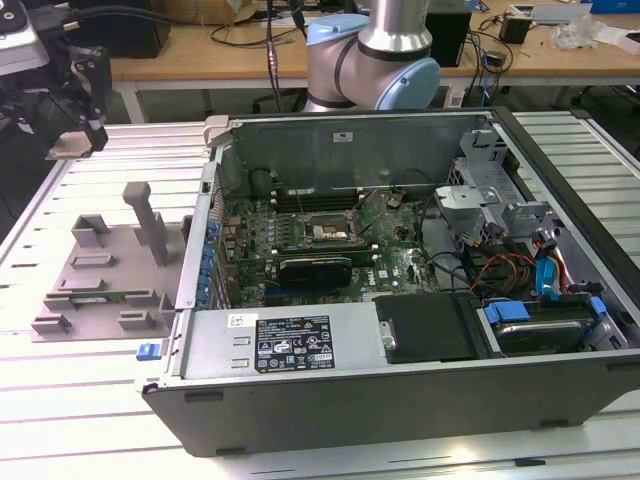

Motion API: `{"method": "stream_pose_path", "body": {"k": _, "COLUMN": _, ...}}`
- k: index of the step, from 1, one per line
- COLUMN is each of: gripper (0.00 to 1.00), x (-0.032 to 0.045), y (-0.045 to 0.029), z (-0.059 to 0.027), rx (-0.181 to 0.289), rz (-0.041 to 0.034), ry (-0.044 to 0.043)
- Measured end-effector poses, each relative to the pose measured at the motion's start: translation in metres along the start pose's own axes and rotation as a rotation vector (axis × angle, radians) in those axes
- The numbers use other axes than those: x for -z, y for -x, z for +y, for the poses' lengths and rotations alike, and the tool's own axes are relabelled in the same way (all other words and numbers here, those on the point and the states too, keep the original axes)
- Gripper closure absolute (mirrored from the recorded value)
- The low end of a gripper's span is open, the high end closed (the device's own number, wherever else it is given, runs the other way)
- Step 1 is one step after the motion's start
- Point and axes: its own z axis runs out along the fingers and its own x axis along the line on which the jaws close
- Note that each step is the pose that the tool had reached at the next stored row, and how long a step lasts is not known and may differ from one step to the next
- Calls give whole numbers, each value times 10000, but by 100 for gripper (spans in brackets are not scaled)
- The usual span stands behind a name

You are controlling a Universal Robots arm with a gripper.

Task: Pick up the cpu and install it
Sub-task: 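Pick up the cpu and move it towards the insertion slot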

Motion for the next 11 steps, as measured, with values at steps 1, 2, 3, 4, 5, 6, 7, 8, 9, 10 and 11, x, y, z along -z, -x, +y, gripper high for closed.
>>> {"method": "stream_pose_path", "body": {"k": 1, "gripper": 45, "x": -1, "y": 34, "z": 1, "rx": 0, "rz": 0, "ry": 0}}
{"method": "stream_pose_path", "body": {"k": 2, "gripper": 45, "x": -2, "y": 73, "z": 1, "rx": 0, "rz": 0, "ry": 0}}
{"method": "stream_pose_path", "body": {"k": 3, "gripper": 45, "x": -2, "y": 97, "z": 2, "rx": 0, "rz": 0, "ry": 0}}
{"method": "stream_pose_path", "body": {"k": 4, "gripper": 45, "x": -3, "y": 119, "z": 2, "rx": 0, "rz": 0, "ry": 0}}
{"method": "stream_pose_path", "body": {"k": 5, "gripper": 45, "x": -3, "y": 146, "z": 3, "rx": 0, "rz": 1, "ry": 0}}
{"method": "stream_pose_path", "body": {"k": 6, "gripper": 45, "x": -4, "y": 164, "z": 3, "rx": 1, "rz": 0, "ry": 1}}
{"method": "stream_pose_path", "body": {"k": 7, "gripper": 45, "x": -5, "y": 197, "z": 4, "rx": 1, "rz": 0, "ry": 1}}
{"method": "stream_pose_path", "body": {"k": 8, "gripper": 45, "x": -6, "y": 235, "z": 5, "rx": 0, "rz": 0, "ry": 1}}
{"method": "stream_pose_path", "body": {"k": 9, "gripper": 45, "x": -6, "y": 253, "z": 5, "rx": 0, "rz": 0, "ry": 0}}
{"method": "stream_pose_path", "body": {"k": 10, "gripper": 45, "x": -7, "y": 269, "z": 6, "rx": 0, "rz": 0, "ry": 0}}
{"method": "stream_pose_path", "body": {"k": 11, "gripper": 45, "x": -7, "y": 292, "z": 6, "rx": 0, "rz": 1, "ry": 0}}
